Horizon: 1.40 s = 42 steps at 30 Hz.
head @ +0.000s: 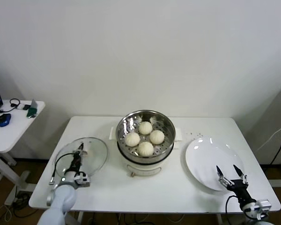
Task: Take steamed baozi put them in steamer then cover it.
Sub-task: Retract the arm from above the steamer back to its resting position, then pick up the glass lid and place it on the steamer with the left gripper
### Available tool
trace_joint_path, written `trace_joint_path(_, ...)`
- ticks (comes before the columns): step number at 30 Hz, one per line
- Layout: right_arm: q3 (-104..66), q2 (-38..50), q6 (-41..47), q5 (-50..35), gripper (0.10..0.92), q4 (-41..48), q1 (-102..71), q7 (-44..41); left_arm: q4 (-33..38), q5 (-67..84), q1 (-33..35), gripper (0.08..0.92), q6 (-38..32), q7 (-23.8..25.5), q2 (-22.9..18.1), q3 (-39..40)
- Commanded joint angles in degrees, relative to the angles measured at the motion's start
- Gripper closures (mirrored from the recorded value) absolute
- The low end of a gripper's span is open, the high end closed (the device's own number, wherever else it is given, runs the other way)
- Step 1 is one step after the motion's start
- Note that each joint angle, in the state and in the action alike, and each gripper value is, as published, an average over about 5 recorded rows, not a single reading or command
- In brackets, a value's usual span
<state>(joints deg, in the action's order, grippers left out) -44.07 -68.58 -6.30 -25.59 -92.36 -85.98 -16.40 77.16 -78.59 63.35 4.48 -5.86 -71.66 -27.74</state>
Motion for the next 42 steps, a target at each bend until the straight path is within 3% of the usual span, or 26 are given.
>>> trace_joint_path(1,0.0,0.0,0.0,0.3,0.203,0.3,0.6,-0.1,5.6,2.6,2.7,0.825,0.8,-0.7,1.2,-0.5)
trace_joint_path(17,-0.1,1.9,-0.7,0.2,0.203,2.2,3.3,0.0,33.9,6.4,17.5,0.846,14.9,-1.3,5.8,-3.2)
trace_joint_path(25,0.9,4.9,-0.4,0.3,0.203,1.9,3.8,0.8,46.1,5.7,21.0,0.846,23.7,2.6,10.3,-2.2)
trace_joint_path(29,1.9,5.6,-0.3,0.3,0.203,2.0,4.8,0.8,47.6,6.9,18.2,0.846,26.3,5.3,13.5,1.7)
trace_joint_path(34,4.0,5.3,0.1,1.8,0.203,2.2,6.9,1.1,47.5,6.1,10.8,0.846,30.8,9.2,15.1,12.6)
trace_joint_path(42,6.2,4.7,0.4,3.6,0.203,3.2,9.6,2.3,43.4,-0.1,-4.3,0.846,36.6,19.4,11.0,28.0)
